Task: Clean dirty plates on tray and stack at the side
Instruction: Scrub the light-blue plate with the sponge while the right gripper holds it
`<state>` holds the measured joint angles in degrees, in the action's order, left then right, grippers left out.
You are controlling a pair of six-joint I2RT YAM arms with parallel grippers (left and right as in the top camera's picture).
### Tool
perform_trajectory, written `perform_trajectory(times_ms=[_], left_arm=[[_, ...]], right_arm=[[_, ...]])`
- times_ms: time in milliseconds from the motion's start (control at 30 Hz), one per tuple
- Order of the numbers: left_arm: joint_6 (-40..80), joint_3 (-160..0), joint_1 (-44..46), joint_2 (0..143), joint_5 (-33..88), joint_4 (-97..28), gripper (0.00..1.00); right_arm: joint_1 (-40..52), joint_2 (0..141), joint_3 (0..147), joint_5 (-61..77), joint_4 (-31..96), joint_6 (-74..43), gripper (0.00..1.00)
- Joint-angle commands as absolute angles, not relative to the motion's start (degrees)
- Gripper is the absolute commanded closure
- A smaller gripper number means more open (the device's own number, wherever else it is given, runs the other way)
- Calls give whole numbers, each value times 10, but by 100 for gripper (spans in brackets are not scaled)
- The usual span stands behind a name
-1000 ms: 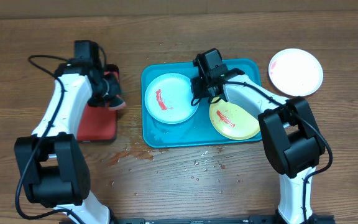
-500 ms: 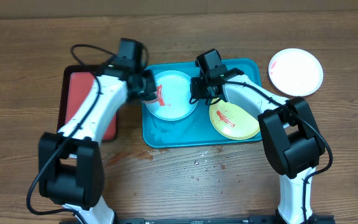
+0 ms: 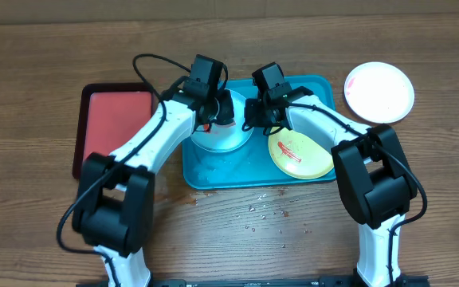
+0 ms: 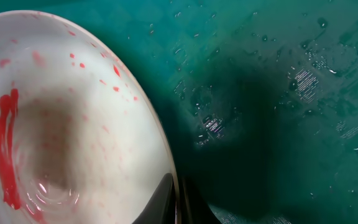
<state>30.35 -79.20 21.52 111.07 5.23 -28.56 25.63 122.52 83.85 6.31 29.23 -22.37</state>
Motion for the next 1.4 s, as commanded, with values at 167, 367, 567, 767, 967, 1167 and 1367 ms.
perform_trajectory(times_ms=[167, 367, 567, 767, 967, 1167, 1367], left_arm=[[323, -791, 215, 1187, 69, -251, 96], [319, -792, 197, 1202, 15, -276, 96], [319, -812, 158, 1183, -93, -344, 96], [298, -828, 125, 1174, -92, -359, 96], [298, -836, 124, 1175, 35, -329, 96], [298, -835, 143, 1176, 154, -268, 96], [305, -835, 185, 1196, 100, -228, 96]], right_arm=[[241, 1226, 837, 41, 299, -230, 96], [241, 1226, 837, 24, 298, -230, 96], [240, 1226, 837, 24, 297, -229, 96], [240, 1226, 837, 24, 293, -230, 96], [240, 1226, 837, 24, 292, -230, 96], [240, 1226, 837, 24, 288, -230, 96], [240, 1226, 837, 24, 287, -230, 96]])
